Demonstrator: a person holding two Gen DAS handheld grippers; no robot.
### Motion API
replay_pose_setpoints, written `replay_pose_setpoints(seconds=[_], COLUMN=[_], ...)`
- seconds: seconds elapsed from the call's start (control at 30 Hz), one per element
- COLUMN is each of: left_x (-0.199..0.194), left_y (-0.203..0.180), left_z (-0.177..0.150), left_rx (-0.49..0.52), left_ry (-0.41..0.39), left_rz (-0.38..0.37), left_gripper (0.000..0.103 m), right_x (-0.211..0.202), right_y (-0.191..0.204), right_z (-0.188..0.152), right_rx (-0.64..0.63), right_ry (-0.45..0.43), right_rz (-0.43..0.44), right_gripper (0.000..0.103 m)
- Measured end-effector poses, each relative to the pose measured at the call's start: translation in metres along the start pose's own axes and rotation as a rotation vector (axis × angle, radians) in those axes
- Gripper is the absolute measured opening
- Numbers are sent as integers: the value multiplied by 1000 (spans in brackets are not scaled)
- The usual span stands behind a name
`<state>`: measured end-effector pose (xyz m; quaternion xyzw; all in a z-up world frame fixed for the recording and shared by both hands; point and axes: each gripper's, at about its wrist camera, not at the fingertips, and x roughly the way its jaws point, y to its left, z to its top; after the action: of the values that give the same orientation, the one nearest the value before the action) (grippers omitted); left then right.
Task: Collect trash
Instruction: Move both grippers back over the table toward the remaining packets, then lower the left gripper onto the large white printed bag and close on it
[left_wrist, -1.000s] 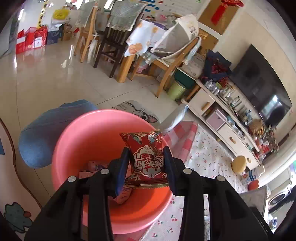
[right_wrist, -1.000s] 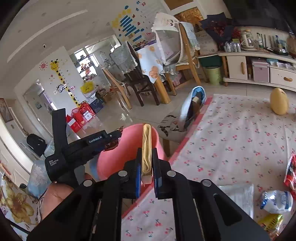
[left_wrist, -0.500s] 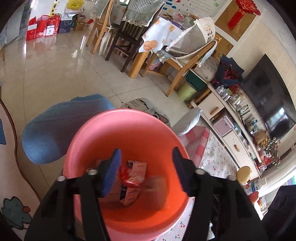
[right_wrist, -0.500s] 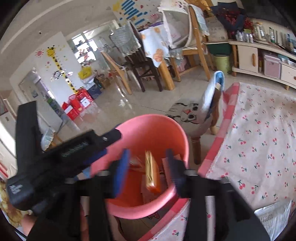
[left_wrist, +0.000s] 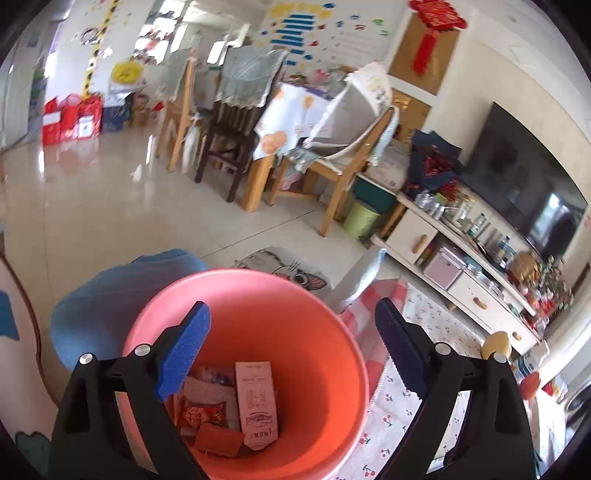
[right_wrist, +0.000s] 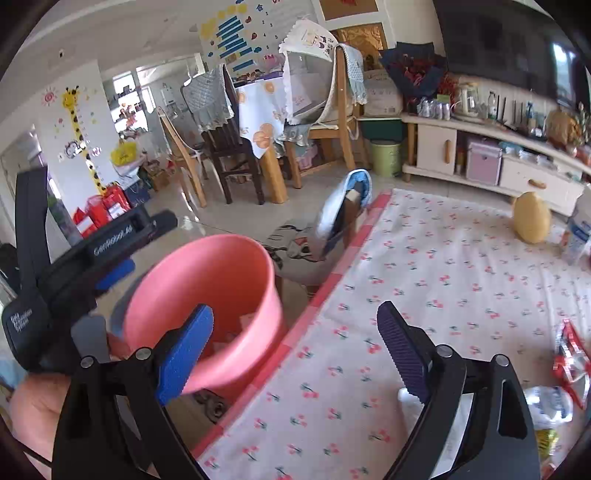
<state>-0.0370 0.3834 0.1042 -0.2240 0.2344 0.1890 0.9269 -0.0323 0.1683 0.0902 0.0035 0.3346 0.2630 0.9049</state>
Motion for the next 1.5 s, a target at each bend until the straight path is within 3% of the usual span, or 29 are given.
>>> replay_pose_setpoints(seconds=[0.17,0.3,0.63,0.77,1.03,1.27,1.5], left_x=[-1,-2,-15,-21,-24,-22,-25], left_y=[-26,-55,-104,-119,-155,-168,-175], left_z=[-5,-17,-49,-58,-88,-110,-128], left_rx=[57,131,274,328,458,498,519], left_ry=[19,86,100,95,168,260,322], left_rz=[-92,-158,-297,-345,-446,-482,-451], left_gripper=[91,91,91,91,88,83,83], right_x=[-26,-48,-99,-110,-128,-145,-164], right_y=[-16,-30,-75,-92,-120,-148,-179], right_z=[-13,-25,-51,-60,-82,-100,-112], right_rx=[-35,-46,-52,-34,-10,31,109], right_ry=[-35,-69,-175,-171,-148,-132,-126], right_rz=[-66,-122,-301,-345,-417,-451,-460], right_gripper=[93,94,97,98,98,98,98])
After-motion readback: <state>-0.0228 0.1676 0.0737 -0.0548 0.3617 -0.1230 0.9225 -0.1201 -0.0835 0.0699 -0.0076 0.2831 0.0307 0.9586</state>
